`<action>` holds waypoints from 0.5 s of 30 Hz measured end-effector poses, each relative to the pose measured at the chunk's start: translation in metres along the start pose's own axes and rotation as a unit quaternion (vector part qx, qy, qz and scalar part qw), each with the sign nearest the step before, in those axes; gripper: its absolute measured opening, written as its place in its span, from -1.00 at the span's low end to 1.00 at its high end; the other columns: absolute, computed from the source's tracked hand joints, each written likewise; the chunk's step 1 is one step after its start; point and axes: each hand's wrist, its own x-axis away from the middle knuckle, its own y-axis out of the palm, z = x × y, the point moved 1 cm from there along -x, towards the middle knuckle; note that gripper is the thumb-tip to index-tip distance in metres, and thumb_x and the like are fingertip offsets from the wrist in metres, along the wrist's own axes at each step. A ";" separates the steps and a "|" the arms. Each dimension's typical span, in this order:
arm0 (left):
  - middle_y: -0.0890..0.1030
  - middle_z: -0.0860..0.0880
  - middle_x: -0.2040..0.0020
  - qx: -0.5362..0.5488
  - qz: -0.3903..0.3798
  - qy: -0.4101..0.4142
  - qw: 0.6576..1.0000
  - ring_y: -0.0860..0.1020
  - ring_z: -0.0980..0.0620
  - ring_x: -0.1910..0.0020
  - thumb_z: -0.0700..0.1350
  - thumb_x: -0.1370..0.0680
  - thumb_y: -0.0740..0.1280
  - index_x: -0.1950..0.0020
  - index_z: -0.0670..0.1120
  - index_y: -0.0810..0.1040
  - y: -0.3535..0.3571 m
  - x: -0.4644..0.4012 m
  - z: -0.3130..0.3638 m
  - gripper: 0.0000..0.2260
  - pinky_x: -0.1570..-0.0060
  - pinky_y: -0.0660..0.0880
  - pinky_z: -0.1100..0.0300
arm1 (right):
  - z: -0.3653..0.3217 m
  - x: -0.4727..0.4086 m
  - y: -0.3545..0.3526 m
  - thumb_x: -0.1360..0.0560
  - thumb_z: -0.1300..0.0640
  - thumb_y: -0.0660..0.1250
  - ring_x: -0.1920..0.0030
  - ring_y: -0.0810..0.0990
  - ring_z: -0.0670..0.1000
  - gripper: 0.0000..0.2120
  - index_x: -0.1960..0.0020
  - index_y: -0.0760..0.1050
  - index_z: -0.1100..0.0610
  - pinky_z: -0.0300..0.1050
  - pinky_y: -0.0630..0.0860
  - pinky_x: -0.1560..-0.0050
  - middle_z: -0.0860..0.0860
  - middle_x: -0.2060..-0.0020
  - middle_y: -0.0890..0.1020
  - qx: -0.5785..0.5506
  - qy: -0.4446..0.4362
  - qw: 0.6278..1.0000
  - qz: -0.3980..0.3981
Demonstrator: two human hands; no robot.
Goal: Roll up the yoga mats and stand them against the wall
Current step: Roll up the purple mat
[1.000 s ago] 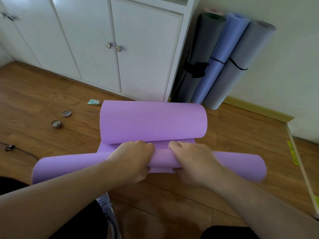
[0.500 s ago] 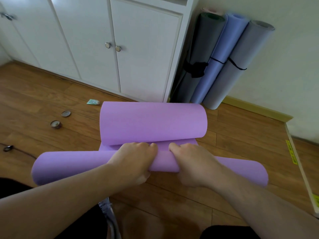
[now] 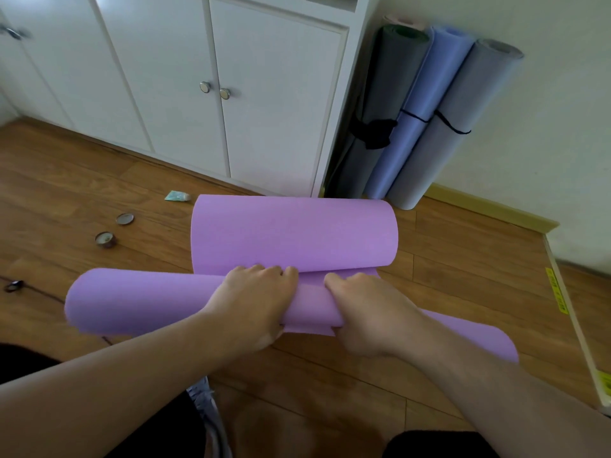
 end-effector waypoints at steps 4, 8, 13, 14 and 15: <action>0.60 0.00 -0.13 0.029 -0.041 -0.022 0.998 0.62 -0.12 -0.10 0.09 -0.48 0.40 -0.17 0.02 0.40 -0.002 -0.006 -0.004 -0.66 0.16 0.38 0.09 | -0.001 0.003 -0.002 -0.39 -0.05 0.52 -0.03 0.64 0.17 -0.45 -0.21 0.27 -0.01 -0.03 0.31 0.19 -0.02 -0.04 0.62 0.058 -0.050 0.994 0.078; 0.61 0.02 -0.10 0.045 -0.052 -0.014 0.998 0.62 -0.10 -0.07 0.14 -0.45 0.40 -0.16 0.03 0.43 -0.007 -0.007 -0.009 -0.63 0.16 0.35 0.09 | -0.004 0.003 0.000 -0.40 -0.02 0.53 -0.05 0.65 0.18 -0.35 -0.33 0.24 0.03 -0.02 0.31 0.20 0.01 -0.07 0.62 0.094 -0.042 0.991 0.087; 0.59 0.04 -0.08 0.016 0.023 0.020 0.999 0.62 -0.09 -0.07 0.17 -0.43 0.43 -0.17 0.03 0.41 -0.004 -0.001 -0.005 -0.58 0.13 0.43 0.06 | -0.002 0.000 -0.002 -0.43 0.11 0.41 0.01 0.65 0.21 -0.55 -0.11 0.17 0.01 0.00 0.31 0.23 0.06 -0.02 0.61 0.046 -0.014 0.998 0.050; 0.59 0.03 -0.08 0.009 0.040 0.025 0.999 0.62 -0.10 -0.06 0.16 -0.43 0.44 -0.17 0.02 0.41 -0.003 0.000 -0.004 -0.57 0.10 0.47 0.05 | -0.001 0.000 -0.003 -0.43 0.12 0.41 0.01 0.64 0.20 -0.54 -0.07 0.13 0.00 -0.01 0.30 0.23 0.06 -0.01 0.60 0.032 -0.007 0.999 0.037; 0.59 0.03 -0.09 0.004 0.043 0.026 0.999 0.62 -0.10 -0.07 0.15 -0.44 0.43 -0.18 0.01 0.41 -0.003 0.000 -0.003 -0.58 0.07 0.50 0.04 | -0.001 0.000 -0.003 -0.43 0.12 0.41 0.01 0.64 0.20 -0.54 -0.06 0.12 0.00 -0.01 0.30 0.23 0.06 -0.01 0.60 0.023 -0.003 0.999 0.031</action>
